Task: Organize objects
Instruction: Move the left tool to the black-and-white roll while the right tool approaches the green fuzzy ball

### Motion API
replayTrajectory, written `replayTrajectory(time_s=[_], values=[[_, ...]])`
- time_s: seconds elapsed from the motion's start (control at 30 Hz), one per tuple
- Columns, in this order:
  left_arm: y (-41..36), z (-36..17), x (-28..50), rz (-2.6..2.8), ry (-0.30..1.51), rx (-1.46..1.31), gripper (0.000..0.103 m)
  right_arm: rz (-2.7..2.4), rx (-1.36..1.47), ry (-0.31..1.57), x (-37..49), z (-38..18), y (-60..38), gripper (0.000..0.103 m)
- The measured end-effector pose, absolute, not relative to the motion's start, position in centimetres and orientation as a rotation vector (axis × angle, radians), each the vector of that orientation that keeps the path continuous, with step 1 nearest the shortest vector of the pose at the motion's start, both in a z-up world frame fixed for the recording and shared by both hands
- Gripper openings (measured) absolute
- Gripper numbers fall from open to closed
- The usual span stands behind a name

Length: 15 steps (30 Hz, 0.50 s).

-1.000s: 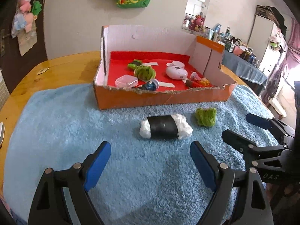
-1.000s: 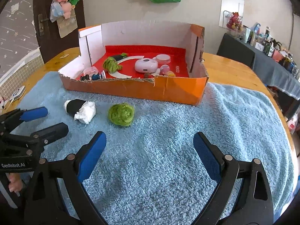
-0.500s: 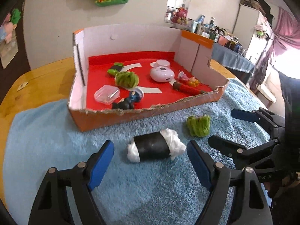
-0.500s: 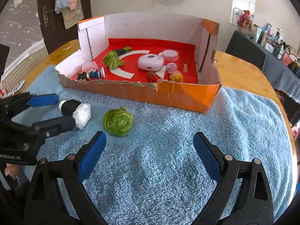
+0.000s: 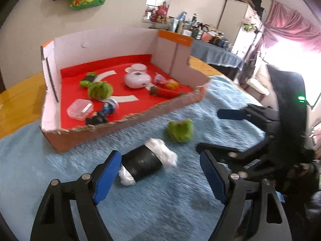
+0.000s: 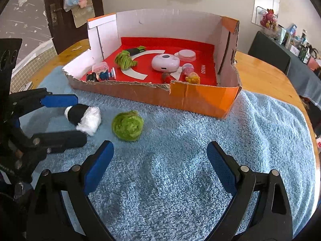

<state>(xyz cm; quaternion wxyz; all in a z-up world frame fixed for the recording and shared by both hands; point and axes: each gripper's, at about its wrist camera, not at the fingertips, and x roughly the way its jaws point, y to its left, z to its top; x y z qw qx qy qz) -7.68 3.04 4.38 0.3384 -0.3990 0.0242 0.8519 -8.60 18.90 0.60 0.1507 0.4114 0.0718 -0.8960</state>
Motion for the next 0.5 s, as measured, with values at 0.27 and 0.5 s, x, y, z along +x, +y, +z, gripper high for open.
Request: replayTrajectory(time_s=[0.27, 0.5], values=[[2.6, 5.0, -7.5, 2.301, 0.155, -1.063, 0.081, -2.510, 1.148, 0.261, -8.9, 1.0, 18.9, 0.095], [3.2, 3.7, -9.5, 2.239, 0.274, -1.109, 0.069, -2.372, 1.138, 0.344, -10.5, 0.4, 17.7, 0.094]])
